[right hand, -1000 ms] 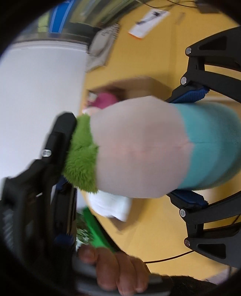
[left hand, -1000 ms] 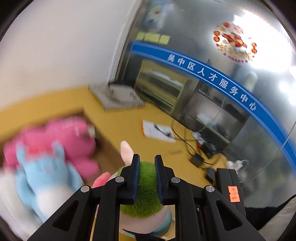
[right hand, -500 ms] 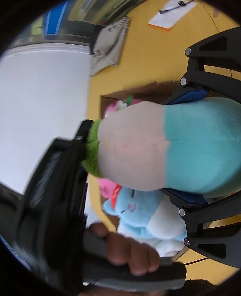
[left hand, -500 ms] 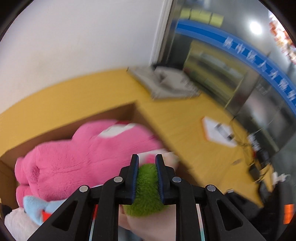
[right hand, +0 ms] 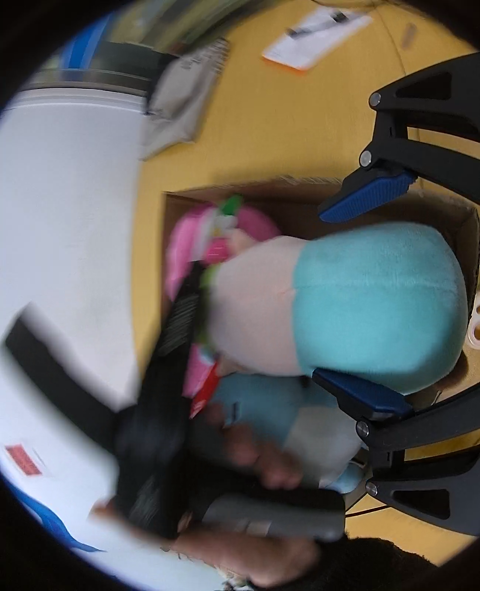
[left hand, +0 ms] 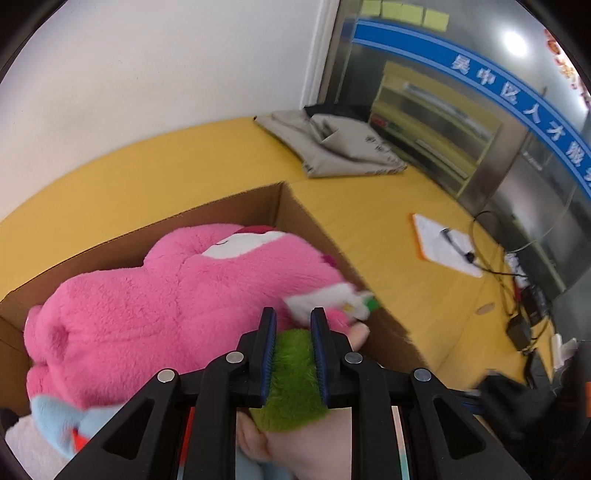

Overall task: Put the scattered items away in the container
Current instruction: 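Lower the pink pig beside the blue bear and open both grippers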

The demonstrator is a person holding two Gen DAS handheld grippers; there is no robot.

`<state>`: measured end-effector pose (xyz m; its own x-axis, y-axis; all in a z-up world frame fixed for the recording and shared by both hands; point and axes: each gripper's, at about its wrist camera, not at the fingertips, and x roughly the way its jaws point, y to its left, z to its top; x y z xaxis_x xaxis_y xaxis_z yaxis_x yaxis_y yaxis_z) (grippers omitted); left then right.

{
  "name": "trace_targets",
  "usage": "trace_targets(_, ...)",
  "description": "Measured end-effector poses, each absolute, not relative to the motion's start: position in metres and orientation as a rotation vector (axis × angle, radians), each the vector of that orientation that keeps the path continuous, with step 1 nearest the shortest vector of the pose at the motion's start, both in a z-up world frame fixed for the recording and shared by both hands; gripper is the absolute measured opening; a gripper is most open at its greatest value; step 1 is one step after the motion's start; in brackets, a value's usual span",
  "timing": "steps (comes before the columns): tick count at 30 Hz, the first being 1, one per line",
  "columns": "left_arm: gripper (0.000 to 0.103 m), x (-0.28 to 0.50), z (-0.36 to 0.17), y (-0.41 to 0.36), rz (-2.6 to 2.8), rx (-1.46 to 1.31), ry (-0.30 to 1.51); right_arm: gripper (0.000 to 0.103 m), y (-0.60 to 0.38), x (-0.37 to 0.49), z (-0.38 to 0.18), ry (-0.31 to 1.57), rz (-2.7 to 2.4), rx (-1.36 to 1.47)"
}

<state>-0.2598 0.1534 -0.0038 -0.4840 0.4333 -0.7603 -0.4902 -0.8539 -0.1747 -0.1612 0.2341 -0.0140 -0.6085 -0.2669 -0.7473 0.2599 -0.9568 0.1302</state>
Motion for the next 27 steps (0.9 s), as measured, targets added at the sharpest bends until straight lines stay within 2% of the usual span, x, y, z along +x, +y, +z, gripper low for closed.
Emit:
trace_targets(4,0.02,-0.248,-0.007,0.16,2.347,-1.156,0.202,0.078,0.229,-0.158,-0.034,0.044,-2.569,1.217)
trace_targets(10,0.022,-0.249,-0.008,0.16,2.369,-1.172,0.185,0.079,0.231,-0.139,-0.011,0.021,-2.609,1.206)
trace_targets(11,0.026,-0.248,-0.006,0.159,2.378,-1.171,0.19,0.079,0.233,-0.132,-0.005,0.017,-2.629,1.181)
trace_targets(13,0.048,-0.24,0.005,0.152,2.42,-1.172,0.177,0.08,0.239,-0.116,0.008,-0.008,-2.662,1.123)
trace_targets(14,0.069,-0.233,0.014,0.143,2.461,-1.164,0.143,0.082,0.241,-0.112,0.011,-0.024,-2.673,1.105)
trace_targets(15,0.083,-0.225,0.021,0.135,2.49,-1.141,0.111,0.085,0.244,-0.107,0.014,-0.04,-2.689,1.092)
trace_targets(17,0.093,-0.2,0.036,0.113,2.515,-1.067,0.029,0.086,0.246,-0.095,0.02,-0.041,-2.735,1.073)
trace_targets(21,0.103,-0.147,0.048,0.071,2.557,-1.009,-0.031,0.087,0.243,-0.078,0.022,-0.024,-2.816,1.012)
trace_targets(27,0.103,-0.075,0.03,0.008,2.682,-1.049,-0.041,0.091,0.229,-0.068,0.02,-0.001,-2.868,1.0)
